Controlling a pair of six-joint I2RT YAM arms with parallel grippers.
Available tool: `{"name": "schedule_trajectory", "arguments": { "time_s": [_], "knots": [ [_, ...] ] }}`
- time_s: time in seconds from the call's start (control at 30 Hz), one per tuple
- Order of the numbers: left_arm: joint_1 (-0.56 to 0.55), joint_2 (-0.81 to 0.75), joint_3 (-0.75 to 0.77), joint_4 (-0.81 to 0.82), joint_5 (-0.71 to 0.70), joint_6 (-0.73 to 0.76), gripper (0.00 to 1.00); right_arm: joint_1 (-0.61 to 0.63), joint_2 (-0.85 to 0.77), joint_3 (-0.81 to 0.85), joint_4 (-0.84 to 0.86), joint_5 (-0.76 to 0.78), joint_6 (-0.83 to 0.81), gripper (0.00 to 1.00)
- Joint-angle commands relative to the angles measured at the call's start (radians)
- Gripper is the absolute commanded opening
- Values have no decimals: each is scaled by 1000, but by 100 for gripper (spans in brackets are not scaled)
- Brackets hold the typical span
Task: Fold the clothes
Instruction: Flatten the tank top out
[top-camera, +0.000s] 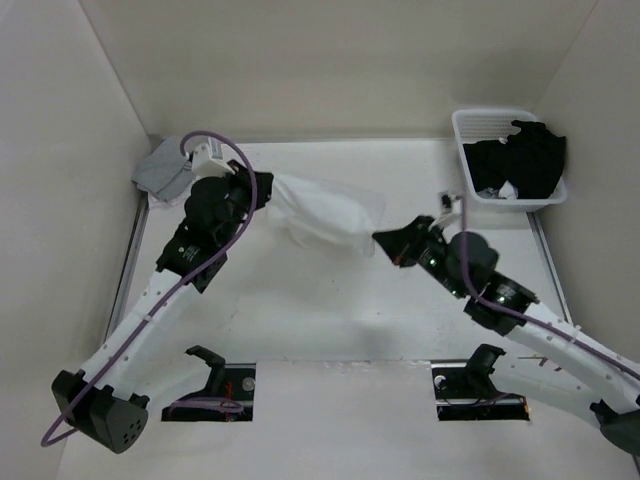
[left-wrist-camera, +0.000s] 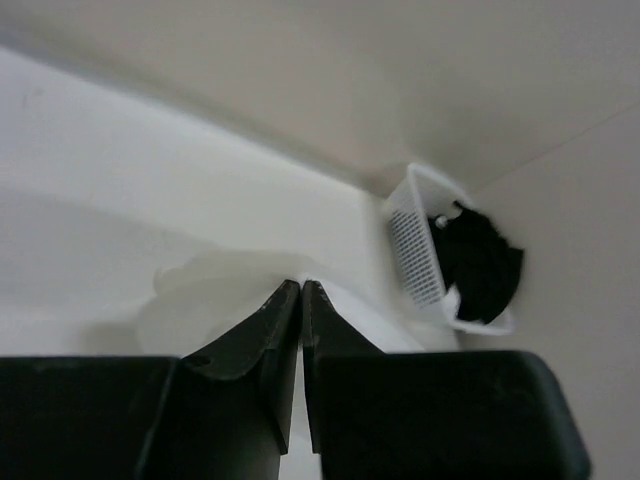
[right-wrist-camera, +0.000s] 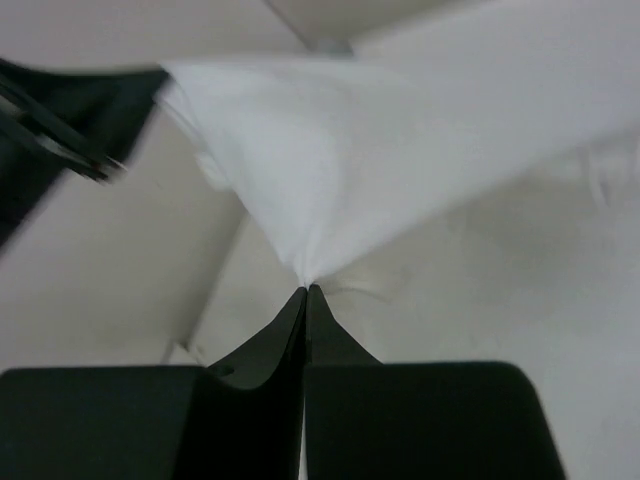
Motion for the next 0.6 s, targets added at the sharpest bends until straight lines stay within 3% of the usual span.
{"name": "schedule_trajectory", "arguments": {
  "time_s": [0.0, 0.13, 0.3, 0.37, 0.47, 0.57],
  "knots": [
    [15, -30, -224, -194, -25, 59, 6, 92, 2, -327, 42, 28, 221, 1],
    [13, 31, -324, -214, 6, 82, 9, 107, 24, -534, 119, 42, 376, 2],
    [-18, 74, -423, -175, -28, 56, 33, 58, 75, -571, 100, 51, 381, 7],
    [-24, 40, -480, -171, -57, 31, 36, 32, 90, -560, 80, 51, 363, 16],
    [-63, -1, -558, -181, -91, 2, 35, 32, 74, -557, 45, 72, 346, 39],
    [-168, -42, -611, -269, -84, -39, 32, 35, 2, -566, -30, 120, 341, 42]
  ]
}}
